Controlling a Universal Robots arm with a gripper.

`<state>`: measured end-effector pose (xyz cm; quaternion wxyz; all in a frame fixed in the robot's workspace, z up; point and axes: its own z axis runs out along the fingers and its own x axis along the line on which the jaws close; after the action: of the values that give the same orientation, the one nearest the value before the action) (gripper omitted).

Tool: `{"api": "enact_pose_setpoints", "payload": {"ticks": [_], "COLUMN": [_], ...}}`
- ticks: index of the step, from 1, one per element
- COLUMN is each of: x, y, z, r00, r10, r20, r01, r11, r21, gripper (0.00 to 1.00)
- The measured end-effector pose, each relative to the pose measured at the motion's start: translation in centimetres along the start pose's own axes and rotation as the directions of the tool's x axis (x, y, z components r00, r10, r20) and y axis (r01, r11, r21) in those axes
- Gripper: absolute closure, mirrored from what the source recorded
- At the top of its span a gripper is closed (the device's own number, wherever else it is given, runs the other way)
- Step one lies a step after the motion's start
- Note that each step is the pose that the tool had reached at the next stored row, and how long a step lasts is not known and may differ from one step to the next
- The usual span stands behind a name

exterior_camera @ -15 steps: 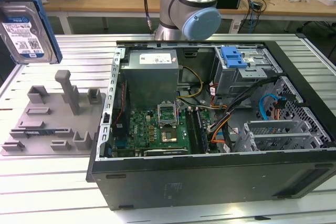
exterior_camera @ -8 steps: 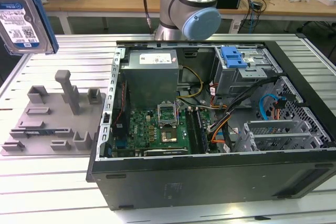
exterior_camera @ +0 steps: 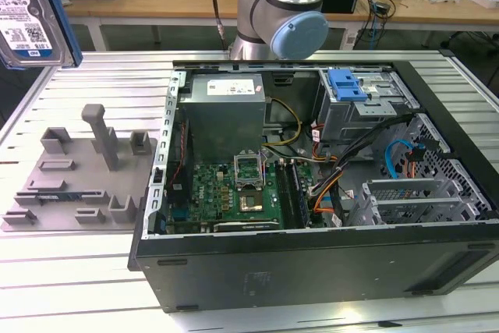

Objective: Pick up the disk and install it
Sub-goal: 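Pick up the disk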

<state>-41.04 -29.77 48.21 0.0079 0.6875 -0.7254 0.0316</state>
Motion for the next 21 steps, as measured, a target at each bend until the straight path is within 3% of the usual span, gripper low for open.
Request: {"api": "enact_pose_setpoints", "payload": {"ticks": [12,21], "x": [0.40,2.60], "y": [-0.33,-3.81], "z": [-0.02,-0.21], "r00": [1.0000,1.0000], "r10": [0.000,0.000], "r20": [0.0014,0.0014], "r01": [0.000,0.000], "r11": [1.0000,1.0000], "r21": [-0.0002,-0.0013], "gripper": [0.63,0.63]}}
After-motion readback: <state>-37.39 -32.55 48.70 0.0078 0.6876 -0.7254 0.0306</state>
